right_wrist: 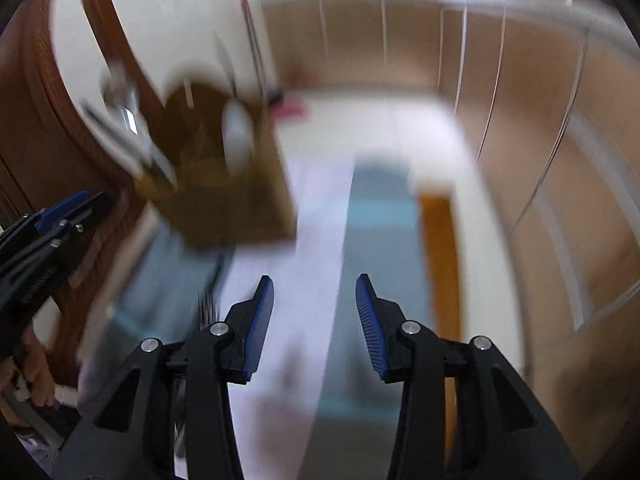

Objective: Organize utensils
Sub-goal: 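Open left tool to drop the ladle into the holder while right tool drops the fork, then lower both tools back to the pile of black chopsticks and forks, then grasp a steel fork with right tool while left tool grasps a black chopstick, then lift the chopstick with left tool and the fork with right tool, drop both into holder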

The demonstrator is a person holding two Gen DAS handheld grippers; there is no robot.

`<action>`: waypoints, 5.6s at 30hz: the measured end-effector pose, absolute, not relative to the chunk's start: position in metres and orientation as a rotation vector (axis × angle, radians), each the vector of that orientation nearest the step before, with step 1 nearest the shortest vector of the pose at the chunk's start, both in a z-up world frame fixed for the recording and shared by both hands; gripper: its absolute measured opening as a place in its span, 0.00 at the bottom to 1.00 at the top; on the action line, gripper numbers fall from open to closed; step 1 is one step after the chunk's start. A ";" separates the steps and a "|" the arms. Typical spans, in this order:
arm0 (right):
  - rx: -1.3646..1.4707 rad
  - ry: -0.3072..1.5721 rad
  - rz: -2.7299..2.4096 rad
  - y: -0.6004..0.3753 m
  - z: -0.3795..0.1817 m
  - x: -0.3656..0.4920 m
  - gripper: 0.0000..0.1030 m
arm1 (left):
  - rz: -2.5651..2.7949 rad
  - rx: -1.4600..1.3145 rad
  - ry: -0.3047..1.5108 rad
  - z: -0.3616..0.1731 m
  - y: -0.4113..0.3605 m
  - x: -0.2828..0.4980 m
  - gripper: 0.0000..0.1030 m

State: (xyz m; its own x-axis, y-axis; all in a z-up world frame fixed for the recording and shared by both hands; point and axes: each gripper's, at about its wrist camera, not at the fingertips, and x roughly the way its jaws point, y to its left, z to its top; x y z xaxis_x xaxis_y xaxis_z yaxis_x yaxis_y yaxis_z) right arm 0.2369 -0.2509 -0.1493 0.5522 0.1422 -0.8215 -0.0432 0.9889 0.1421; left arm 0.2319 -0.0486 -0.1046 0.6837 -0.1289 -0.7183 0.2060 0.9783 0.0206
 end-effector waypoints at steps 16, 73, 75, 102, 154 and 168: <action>-0.005 1.166 0.218 -0.143 -0.223 0.259 0.43 | -0.188 -0.073 1.160 -0.174 -0.017 0.271 0.42; -0.058 1.199 0.059 -0.158 -0.230 0.313 0.46 | -0.174 0.100 1.273 -0.217 -0.032 0.270 0.52; -0.090 1.197 0.054 -0.151 -0.229 0.313 0.46 | -0.174 0.102 1.271 -0.219 -0.031 0.268 0.52; 0.159 1.240 0.312 -0.124 -0.219 0.323 0.46 | -0.185 0.093 1.272 -0.224 -0.033 0.269 0.55; 0.064 0.865 0.264 -0.223 -0.086 0.227 0.02 | -0.136 -0.078 0.700 -0.072 -0.014 0.274 0.04; -0.110 0.563 0.117 -0.205 0.020 0.220 0.02 | -0.107 -0.218 0.299 0.076 0.020 0.203 0.04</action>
State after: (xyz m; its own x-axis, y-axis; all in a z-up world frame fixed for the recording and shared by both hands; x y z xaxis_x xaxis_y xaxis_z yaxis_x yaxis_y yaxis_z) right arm 0.2201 -0.2050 0.0204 0.8391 0.0807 -0.5379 -0.1407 0.9875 -0.0714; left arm 0.2031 0.0205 0.0764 0.9503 -0.1362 -0.2800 0.0717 0.9708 -0.2288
